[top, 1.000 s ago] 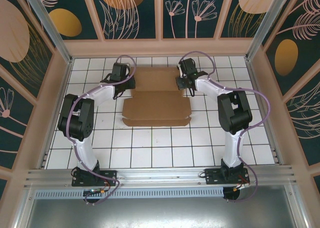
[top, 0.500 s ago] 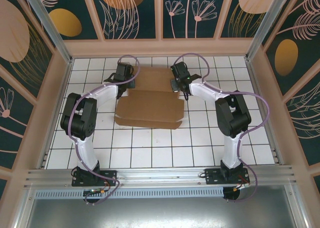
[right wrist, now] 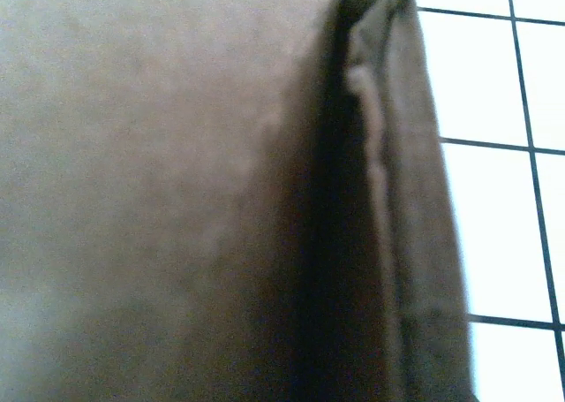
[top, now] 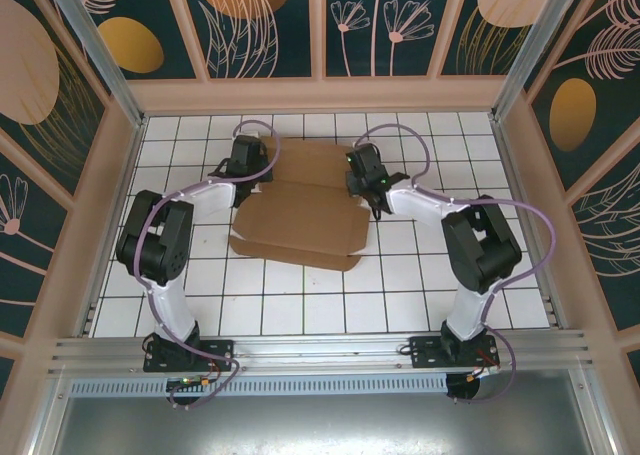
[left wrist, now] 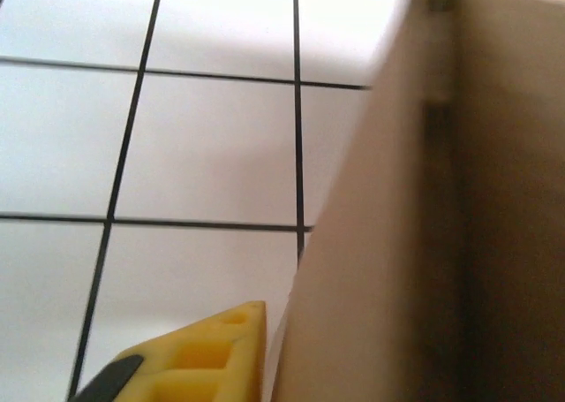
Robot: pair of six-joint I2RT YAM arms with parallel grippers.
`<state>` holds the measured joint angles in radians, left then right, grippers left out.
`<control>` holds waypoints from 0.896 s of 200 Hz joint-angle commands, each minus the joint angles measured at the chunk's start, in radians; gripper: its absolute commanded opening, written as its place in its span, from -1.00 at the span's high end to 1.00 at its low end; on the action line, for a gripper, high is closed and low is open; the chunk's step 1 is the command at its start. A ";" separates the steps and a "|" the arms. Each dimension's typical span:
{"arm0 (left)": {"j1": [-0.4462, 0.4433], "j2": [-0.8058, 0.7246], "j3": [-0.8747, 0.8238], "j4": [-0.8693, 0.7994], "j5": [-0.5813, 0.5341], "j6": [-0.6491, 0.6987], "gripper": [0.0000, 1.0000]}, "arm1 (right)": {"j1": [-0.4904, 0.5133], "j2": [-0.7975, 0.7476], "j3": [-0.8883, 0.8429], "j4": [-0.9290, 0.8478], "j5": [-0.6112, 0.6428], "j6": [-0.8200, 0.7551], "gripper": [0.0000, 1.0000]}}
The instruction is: Fold the paper box
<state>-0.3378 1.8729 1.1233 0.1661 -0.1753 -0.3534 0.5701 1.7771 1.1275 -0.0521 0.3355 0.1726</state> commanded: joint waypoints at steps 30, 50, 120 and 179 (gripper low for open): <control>0.025 -0.080 -0.144 0.135 0.092 -0.061 0.32 | -0.006 -0.104 -0.158 0.350 0.117 -0.047 1.00; 0.026 -0.111 -0.167 0.141 0.125 -0.073 0.25 | -0.006 -0.104 -0.179 0.386 0.144 -0.063 1.00; 0.026 -0.230 -0.288 0.149 0.157 -0.148 0.01 | -0.009 -0.071 -0.178 0.395 0.134 -0.084 1.00; 0.026 -0.186 -0.207 0.098 0.169 -0.115 -0.07 | -0.015 -0.053 -0.169 0.363 0.083 -0.076 1.00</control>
<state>-0.3256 1.6703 0.8665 0.2935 -0.0044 -0.4797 0.5697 1.7226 0.9531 0.2932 0.4179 0.0834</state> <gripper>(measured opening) 0.527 0.101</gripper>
